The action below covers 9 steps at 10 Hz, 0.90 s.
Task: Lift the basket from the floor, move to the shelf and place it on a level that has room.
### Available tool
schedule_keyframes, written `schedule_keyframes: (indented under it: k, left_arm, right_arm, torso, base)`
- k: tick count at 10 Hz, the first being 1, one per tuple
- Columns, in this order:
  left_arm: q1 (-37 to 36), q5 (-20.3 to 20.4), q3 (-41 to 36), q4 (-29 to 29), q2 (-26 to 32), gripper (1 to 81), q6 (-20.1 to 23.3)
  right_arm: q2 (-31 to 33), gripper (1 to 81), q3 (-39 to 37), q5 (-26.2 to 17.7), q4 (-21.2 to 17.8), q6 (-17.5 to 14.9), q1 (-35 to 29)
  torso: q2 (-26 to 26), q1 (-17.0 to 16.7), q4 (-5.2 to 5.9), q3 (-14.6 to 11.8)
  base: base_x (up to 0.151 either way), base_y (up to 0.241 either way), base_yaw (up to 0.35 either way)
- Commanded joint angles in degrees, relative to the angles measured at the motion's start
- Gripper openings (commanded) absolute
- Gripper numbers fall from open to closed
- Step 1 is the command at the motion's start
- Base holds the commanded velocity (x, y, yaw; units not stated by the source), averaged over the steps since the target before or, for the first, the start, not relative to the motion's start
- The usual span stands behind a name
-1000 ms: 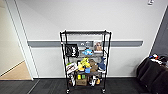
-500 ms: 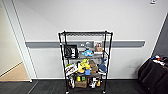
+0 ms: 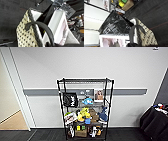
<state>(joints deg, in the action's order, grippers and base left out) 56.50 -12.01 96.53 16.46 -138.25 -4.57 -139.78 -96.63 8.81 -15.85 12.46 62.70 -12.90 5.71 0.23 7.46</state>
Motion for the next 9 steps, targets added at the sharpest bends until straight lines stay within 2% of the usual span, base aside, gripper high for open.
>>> schedule_keyframes:
  k: [1,2,9]
  left_arm:
    - [-6.3,-0.7,-4.0,0.7,1.7,1.0,0.2]
    - [-5.7,1.2,-4.6,0.6,2.2,1.0,0.3]
    - [-4.4,2.8,-7.1,0.5,3.8,1.0,0.3]
  right_arm:
    - [2.2,1.0,5.5,-1.0,-0.1,0.2,-6.3]
    - [2.9,1.0,6.7,-0.9,0.0,0.2,-6.0]
    - [3.9,1.0,8.8,0.2,0.1,0.2,-4.1]
  torso:
    - [0.0,0.0,0.0,0.0]
    - [0.0,0.0,0.0,0.0]
    - [0.0,0.0,0.0,0.0]
  base:
    - [0.113,0.0,0.0]
    - [0.112,0.0,0.0]
    - [0.113,0.0,0.0]
